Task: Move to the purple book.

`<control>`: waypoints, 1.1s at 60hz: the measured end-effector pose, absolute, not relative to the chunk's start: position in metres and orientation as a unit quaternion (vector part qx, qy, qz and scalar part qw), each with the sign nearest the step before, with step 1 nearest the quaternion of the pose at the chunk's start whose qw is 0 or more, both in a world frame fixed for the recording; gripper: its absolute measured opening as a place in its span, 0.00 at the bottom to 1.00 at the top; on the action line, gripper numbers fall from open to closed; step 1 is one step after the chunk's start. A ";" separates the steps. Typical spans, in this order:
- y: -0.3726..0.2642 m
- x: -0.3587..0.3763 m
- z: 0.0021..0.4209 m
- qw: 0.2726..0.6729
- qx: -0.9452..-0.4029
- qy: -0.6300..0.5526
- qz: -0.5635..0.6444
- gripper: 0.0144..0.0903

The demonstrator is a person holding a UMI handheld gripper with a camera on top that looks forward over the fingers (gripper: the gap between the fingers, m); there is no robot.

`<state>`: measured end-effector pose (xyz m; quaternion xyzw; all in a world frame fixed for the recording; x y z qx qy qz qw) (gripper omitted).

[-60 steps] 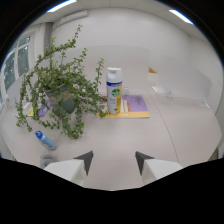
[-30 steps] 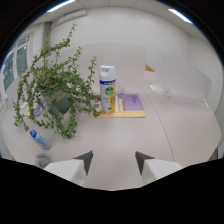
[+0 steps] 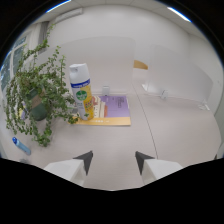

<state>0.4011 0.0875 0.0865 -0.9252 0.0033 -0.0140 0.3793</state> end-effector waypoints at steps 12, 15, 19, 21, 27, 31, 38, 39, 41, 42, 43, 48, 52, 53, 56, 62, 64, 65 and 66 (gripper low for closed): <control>0.134 0.417 0.077 0.384 -0.923 -0.009 -0.011 0.93; 0.145 0.419 0.076 0.385 -0.923 -0.010 -0.009 0.92; 0.160 0.420 0.072 0.386 -0.922 -0.013 -0.006 0.92; 0.166 0.421 0.070 0.387 -0.922 -0.014 -0.006 0.92; 0.186 0.423 0.063 0.387 -0.922 -0.017 -0.006 0.92; 0.196 0.425 0.059 0.386 -0.922 -0.018 -0.007 0.92; 0.213 0.426 0.051 0.383 -0.924 -0.018 -0.007 0.92; 0.216 0.426 0.050 0.383 -0.924 -0.018 -0.007 0.92; 0.219 0.427 0.047 0.382 -0.924 -0.018 -0.008 0.92; 0.221 0.426 0.046 0.381 -0.924 -0.018 -0.008 0.92; 0.223 0.426 0.045 0.381 -0.925 -0.018 -0.008 0.92; 0.234 0.425 0.040 0.380 -0.925 -0.019 -0.008 0.92; 0.241 0.424 0.036 0.380 -0.925 -0.018 -0.006 0.92; 0.243 0.424 0.035 0.379 -0.925 -0.017 -0.006 0.92; 0.248 0.423 0.032 0.379 -0.925 -0.016 -0.006 0.92; 0.258 0.420 0.025 0.375 -0.927 -0.018 -0.005 0.92; 0.261 0.420 0.023 0.374 -0.927 -0.019 -0.005 0.92; 0.262 0.419 0.022 0.374 -0.927 -0.020 -0.005 0.92; 0.264 0.419 0.021 0.373 -0.927 -0.021 -0.006 0.92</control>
